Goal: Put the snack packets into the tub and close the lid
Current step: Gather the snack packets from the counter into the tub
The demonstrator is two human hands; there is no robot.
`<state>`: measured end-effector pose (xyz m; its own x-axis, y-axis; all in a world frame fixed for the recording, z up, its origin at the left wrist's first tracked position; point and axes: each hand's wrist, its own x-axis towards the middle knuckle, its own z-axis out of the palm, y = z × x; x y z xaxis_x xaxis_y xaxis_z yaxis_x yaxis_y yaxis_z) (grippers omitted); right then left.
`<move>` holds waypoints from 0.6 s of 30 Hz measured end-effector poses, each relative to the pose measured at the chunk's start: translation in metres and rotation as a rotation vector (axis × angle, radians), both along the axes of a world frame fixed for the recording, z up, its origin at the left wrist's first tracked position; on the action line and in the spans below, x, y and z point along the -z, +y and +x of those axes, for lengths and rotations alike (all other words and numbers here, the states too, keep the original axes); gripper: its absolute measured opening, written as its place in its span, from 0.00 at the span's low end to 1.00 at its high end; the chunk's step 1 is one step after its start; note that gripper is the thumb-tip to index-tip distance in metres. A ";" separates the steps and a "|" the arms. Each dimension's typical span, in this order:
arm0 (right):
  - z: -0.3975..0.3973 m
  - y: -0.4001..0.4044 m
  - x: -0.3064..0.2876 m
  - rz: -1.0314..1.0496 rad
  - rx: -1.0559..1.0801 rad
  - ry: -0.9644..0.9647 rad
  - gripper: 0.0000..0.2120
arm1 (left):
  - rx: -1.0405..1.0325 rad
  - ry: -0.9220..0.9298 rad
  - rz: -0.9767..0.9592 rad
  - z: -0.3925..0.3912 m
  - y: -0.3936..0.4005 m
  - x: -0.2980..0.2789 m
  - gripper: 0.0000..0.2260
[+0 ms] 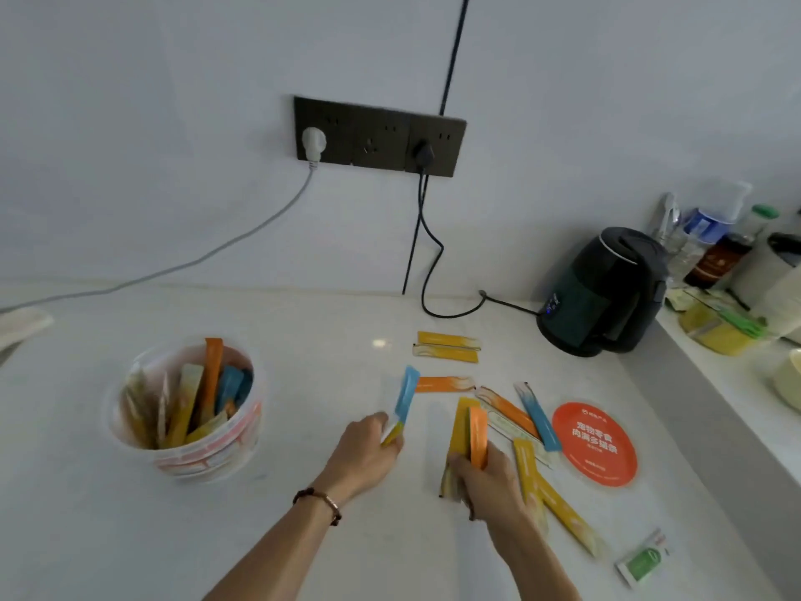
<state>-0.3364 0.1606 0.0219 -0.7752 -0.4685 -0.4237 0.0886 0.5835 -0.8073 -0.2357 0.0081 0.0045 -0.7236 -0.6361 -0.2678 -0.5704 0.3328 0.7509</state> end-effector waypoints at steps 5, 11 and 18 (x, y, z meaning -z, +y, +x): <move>0.041 -0.086 -0.043 -0.370 -0.062 -0.154 0.07 | -0.265 0.628 0.172 0.056 -0.035 -0.077 0.10; 0.115 -0.189 -0.085 -0.566 -0.256 -0.033 0.09 | -0.595 0.559 -0.134 0.132 -0.111 -0.097 0.10; 0.156 -0.227 -0.046 -0.126 -0.428 0.272 0.11 | -0.585 0.283 -0.616 0.178 -0.141 -0.046 0.18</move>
